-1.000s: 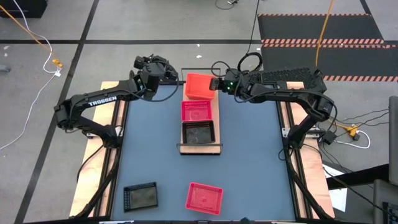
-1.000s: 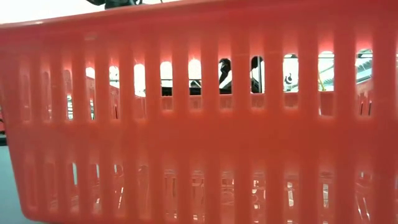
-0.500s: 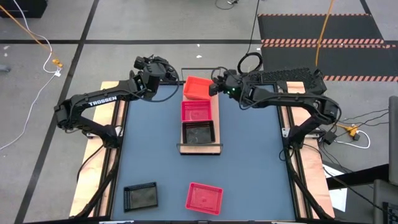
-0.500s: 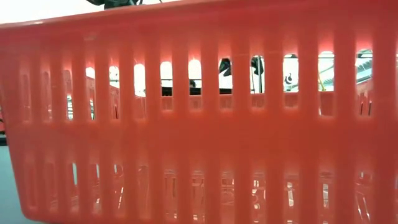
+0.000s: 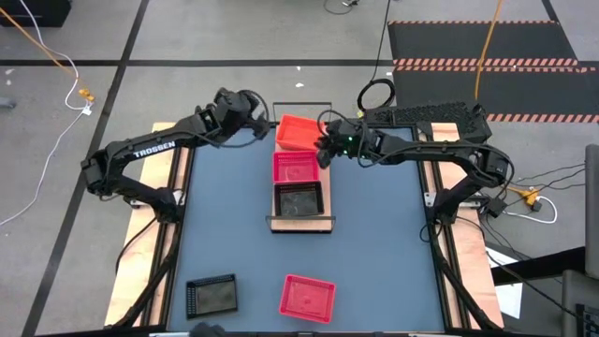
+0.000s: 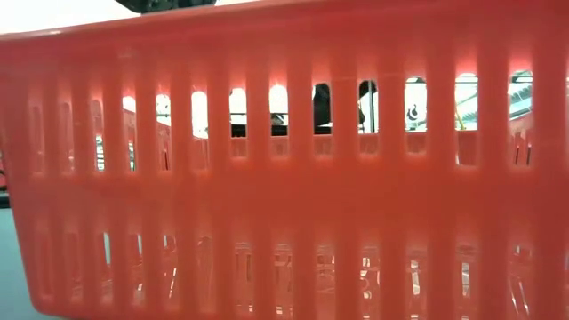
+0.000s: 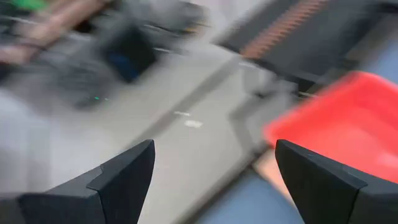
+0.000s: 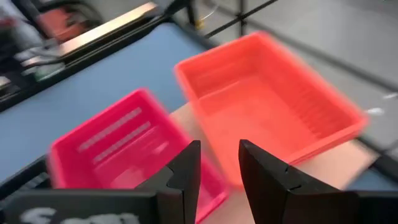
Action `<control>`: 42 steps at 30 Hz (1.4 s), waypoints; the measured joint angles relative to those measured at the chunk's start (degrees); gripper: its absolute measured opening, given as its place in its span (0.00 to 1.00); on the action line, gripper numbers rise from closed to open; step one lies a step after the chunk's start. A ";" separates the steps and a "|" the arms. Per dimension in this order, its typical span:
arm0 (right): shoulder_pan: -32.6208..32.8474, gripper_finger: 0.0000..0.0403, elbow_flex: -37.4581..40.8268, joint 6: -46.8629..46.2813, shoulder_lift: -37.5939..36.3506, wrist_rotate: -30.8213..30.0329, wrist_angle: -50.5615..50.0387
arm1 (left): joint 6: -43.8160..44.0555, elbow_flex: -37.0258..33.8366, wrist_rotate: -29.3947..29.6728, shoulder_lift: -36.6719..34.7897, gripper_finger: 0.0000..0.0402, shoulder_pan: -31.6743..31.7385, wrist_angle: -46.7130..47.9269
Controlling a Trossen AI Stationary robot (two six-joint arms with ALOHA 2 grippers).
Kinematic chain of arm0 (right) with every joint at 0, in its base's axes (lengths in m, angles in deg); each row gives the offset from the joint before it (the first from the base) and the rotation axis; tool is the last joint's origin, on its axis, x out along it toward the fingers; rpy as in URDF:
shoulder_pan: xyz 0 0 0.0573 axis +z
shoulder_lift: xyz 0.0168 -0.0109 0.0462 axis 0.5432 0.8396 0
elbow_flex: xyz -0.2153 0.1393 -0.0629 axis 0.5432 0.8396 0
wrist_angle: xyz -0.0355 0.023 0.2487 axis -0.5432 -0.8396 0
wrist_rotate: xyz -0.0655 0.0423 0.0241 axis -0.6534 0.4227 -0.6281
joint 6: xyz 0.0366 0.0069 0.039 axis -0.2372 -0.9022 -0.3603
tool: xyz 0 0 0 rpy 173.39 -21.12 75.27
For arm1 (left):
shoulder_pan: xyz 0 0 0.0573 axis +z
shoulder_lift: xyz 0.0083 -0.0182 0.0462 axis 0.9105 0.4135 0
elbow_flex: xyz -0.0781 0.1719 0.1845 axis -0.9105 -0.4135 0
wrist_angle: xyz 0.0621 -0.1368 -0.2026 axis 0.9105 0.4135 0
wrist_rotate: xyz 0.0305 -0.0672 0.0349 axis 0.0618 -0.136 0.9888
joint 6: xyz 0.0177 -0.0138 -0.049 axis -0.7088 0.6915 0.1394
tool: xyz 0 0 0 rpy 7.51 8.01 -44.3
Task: Stack baskets on shelf by color
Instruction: Stack the orange bin on the stacked orange bins on the shelf
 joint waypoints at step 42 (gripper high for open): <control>8.97 0.26 0.60 1.46 -0.02 -8.04 0.98 | 6.90 0.02 -34.28 19.53 0.34 10.07 3.57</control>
